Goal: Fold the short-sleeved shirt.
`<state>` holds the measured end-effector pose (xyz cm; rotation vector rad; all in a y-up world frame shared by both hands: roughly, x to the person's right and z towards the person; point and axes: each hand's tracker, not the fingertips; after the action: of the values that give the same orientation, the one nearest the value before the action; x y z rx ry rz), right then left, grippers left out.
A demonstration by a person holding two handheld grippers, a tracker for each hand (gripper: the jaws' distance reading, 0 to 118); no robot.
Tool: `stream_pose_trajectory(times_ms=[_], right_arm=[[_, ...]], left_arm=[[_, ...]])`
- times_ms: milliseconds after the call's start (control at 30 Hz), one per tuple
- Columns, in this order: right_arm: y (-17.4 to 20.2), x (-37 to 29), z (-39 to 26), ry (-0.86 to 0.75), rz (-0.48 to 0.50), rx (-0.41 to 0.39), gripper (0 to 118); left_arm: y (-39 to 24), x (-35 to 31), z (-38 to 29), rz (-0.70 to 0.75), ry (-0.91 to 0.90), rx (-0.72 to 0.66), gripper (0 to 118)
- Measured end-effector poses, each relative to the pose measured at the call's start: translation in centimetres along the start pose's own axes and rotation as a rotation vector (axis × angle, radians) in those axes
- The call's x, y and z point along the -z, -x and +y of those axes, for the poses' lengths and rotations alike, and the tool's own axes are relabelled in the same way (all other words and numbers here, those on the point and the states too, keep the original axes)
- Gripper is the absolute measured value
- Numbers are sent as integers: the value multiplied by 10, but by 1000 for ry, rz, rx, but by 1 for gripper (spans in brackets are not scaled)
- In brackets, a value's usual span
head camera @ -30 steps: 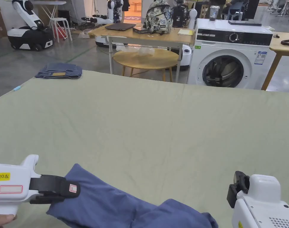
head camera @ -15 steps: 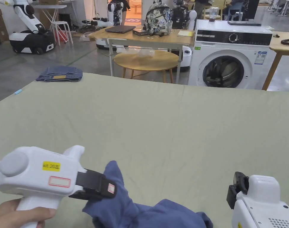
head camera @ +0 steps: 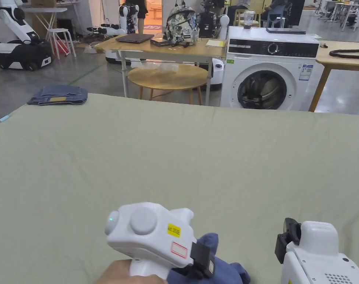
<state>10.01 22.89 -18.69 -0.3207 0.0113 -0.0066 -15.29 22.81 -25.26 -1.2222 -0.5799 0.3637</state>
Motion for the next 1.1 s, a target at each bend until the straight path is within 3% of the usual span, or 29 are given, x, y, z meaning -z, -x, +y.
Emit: stream_pose_trajectory(times_ms=[233, 300, 400, 567, 600, 633, 700, 733, 933, 1100], right_arm=[[-7, 0, -2, 8, -17, 9, 0], [-7, -1, -2, 8, -19, 9, 0], [-9, -1, -2, 8, -21, 7, 0], [-14, -5, -2, 4, -27, 19, 0], [-14, -6, -3, 2, -27, 23, 0], [-15, -6, -3, 0, -29, 25, 0], [-16, -7, -4, 0, -32, 32, 0], [-17, -8, -5, 1, -31, 39, 0], [-20, -7, -9, 11, -40, 43, 0], [-22, -7, -9, 14, -44, 47, 0]], left_arm=[[4, 60, -5, 52, 54, -57, 6], [7, 59, -8, 33, 49, -63, 17], [4, 47, -10, -47, 28, -67, 44], [3, 7, -7, -114, -24, -28, 46], [5, 2, -6, -126, -35, -21, 46], [9, -1, -5, -132, -57, -16, 38], [19, 6, -4, -141, -63, -30, 8], [22, 14, -5, -157, -58, -57, 5], [42, 78, -19, -351, 37, -169, 0], [48, 116, -26, -342, 47, -202, 0]])
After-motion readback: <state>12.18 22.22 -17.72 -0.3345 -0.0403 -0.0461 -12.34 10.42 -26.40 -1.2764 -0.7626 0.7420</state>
